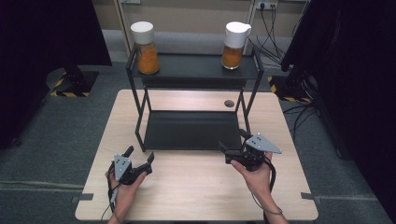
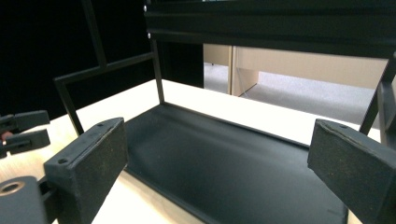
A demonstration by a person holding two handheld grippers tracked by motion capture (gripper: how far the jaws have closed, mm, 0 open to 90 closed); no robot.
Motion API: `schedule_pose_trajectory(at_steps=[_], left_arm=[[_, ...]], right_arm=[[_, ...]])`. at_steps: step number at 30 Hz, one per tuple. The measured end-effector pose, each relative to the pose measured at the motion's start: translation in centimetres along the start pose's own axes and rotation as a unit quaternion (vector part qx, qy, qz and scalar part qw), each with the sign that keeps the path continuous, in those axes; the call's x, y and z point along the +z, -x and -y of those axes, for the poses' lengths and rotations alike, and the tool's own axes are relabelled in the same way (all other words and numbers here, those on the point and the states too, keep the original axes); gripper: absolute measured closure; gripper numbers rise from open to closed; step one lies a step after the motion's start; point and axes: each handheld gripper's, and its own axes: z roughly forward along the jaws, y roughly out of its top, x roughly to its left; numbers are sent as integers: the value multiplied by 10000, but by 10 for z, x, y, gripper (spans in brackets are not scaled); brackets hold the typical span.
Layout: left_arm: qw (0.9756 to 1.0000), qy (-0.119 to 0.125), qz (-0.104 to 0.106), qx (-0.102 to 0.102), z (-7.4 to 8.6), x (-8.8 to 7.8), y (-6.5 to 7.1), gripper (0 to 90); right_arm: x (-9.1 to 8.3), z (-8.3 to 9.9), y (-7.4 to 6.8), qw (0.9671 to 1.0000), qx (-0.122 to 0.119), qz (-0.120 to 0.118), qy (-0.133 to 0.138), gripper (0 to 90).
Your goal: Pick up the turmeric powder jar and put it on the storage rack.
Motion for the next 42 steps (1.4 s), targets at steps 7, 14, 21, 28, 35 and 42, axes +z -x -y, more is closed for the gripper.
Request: schedule_pose_trajectory(at_steps=[7, 14, 21, 28, 35, 42], left_arm=[[10000, 9, -1, -2, 0, 0, 0, 116], [10000, 13, -3, 13, 0, 0, 0, 116], [10000, 18, -1, 4, 1, 0, 0, 116], [10000, 19, -3, 16, 1, 0, 1, 116], [10000, 14, 0, 18, 0, 0, 0, 116], [10000, 12, -4, 31, 0, 0, 1, 116]], right_arm=[[0, 11, 0, 9999, 75, -28, -127, 55], [-1, 19, 0, 9997, 85, -48, -213, 54], [-1, 29, -1, 9993, 158, -31, -336, 53], [-2, 37, -1, 9989, 190, -41, -422, 53], [-3, 48, -1, 9980, 269, -47, -564, 53], [-3, 57, -2, 9975, 294, -32, -637, 53]])
